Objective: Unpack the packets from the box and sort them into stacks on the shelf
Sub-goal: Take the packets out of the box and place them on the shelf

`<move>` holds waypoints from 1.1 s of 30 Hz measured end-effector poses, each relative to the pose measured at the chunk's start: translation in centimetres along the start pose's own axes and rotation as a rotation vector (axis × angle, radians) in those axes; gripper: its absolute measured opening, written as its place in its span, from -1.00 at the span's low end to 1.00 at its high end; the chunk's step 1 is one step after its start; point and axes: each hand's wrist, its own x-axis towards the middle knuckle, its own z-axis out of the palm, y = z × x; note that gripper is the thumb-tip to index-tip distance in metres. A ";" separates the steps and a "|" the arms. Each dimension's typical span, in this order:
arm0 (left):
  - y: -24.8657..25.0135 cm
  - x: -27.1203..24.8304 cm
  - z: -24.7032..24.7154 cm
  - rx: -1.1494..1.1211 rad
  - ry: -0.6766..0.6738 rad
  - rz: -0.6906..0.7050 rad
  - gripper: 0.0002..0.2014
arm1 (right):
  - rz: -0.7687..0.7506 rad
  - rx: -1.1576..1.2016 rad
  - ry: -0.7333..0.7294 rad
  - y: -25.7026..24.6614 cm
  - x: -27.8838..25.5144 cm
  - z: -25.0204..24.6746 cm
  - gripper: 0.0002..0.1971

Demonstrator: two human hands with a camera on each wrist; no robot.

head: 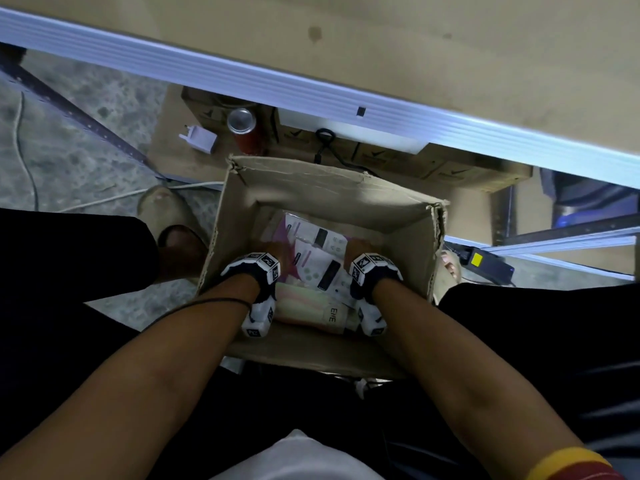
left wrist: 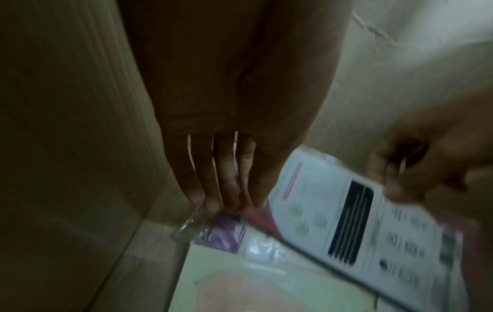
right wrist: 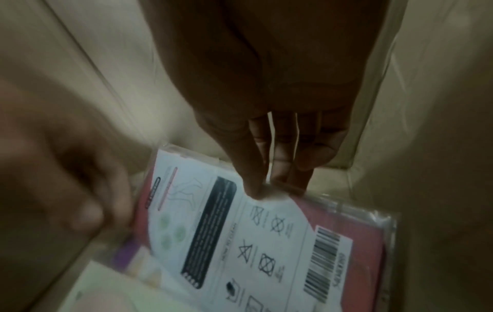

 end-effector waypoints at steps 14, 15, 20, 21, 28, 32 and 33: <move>1.6 1.2 3.1 0.269 -0.072 0.053 -0.30 | -0.038 -0.030 0.340 0.7 -3.9 -3.1 -0.76; 1.8 1.3 3.2 0.277 -0.085 0.063 -0.31 | -0.035 -0.014 0.346 0.7 -4.1 -3.3 -0.76; 2.2 1.2 3.6 0.282 0.005 0.179 -0.51 | -0.033 0.037 0.352 0.7 -5.3 -4.0 -0.74; 2.5 1.2 3.4 0.296 -0.006 0.196 -0.60 | -0.030 0.043 0.352 0.7 -5.5 -4.1 -0.74; 5.2 0.7 2.9 0.340 0.184 0.224 -0.69 | -0.020 0.046 0.360 0.7 -6.2 -4.4 -0.76; 4.8 1.0 2.8 0.334 0.093 0.240 -0.76 | -0.023 0.040 0.367 0.6 -6.4 -4.4 -0.79; 4.7 0.9 2.7 0.330 0.062 0.239 -0.77 | -0.023 0.040 0.367 0.6 -6.4 -4.4 -0.79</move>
